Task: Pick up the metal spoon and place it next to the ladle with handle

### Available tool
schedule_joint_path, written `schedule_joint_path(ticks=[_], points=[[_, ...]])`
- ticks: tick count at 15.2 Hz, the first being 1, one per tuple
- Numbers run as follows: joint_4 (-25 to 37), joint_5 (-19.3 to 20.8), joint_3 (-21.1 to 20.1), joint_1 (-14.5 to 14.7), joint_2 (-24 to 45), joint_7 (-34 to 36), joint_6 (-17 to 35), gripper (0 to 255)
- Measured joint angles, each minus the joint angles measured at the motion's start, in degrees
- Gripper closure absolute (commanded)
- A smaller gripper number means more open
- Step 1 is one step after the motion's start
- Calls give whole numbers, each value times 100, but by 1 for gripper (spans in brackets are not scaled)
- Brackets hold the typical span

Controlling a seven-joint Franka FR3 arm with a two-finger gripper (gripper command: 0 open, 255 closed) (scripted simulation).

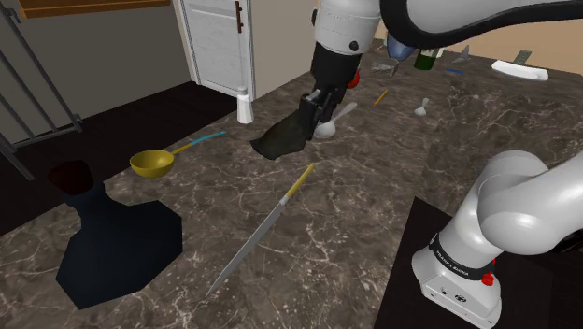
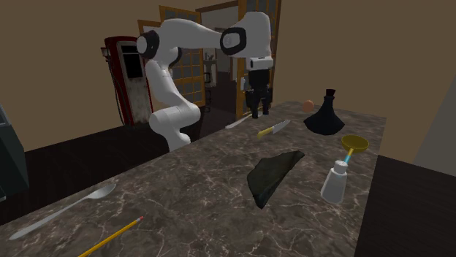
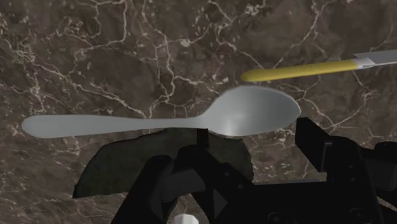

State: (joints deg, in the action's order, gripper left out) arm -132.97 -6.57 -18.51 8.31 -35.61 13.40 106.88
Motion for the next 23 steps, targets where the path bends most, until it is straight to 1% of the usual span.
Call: schedule_joint_path(ticks=[3, 7, 9, 23], points=[[553, 125, -197, -126, 703, 170, 148, 255], [1466, 413, -453, -298, 1709, 428, 213, 255], [1586, 503, -532, -322, 1976, 526, 342, 255], [725, 576, -651, -306, 2188, 680, 1400, 255]])
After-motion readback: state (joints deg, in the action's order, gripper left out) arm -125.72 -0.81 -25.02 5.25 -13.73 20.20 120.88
